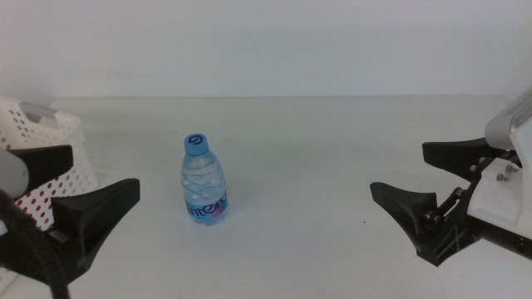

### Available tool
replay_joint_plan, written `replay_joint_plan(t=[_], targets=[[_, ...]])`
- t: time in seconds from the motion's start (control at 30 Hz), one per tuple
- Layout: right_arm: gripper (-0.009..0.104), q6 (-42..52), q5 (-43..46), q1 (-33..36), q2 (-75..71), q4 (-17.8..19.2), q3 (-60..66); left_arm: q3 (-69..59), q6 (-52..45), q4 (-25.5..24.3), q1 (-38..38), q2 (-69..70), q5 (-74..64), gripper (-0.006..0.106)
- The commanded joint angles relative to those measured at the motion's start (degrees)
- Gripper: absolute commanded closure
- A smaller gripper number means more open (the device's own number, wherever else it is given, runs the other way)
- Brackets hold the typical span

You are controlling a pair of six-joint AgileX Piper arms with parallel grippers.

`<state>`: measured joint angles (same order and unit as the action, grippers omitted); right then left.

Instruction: Use arms to grab the bottles and put them into the dustbin to the left of the table.

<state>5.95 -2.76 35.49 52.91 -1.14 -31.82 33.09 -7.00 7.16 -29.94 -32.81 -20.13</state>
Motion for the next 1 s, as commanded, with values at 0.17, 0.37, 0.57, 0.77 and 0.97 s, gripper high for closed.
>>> replay_joint_plan(t=[0.17,0.37,0.57,0.77,0.97], targets=[[0.024,0.7,4.3,0.2,-0.8,0.2,-1.5,-0.8,1.1,-5.4,-0.1,0.2,5.6,0.010],[0.024,0.7,4.3,0.2,-0.8,0.2,-1.5,-12.2,4.6,-5.2,-0.1,0.2,20.1,0.010],[0.024,0.7,4.3,0.2,-0.8,0.2,-1.5,-23.7,8.8,-5.1,-0.2,0.2,35.4,0.010],[0.024,0.7,4.3,0.2,-0.8,0.2,-1.5,-29.6,8.8,-4.7,-0.2,-1.4,42.8,0.010],[0.024,0.7,4.3,0.2,-0.8,0.2,-1.5,-28.9,8.3,-4.2,-0.2,-11.6,51.1,0.010]])
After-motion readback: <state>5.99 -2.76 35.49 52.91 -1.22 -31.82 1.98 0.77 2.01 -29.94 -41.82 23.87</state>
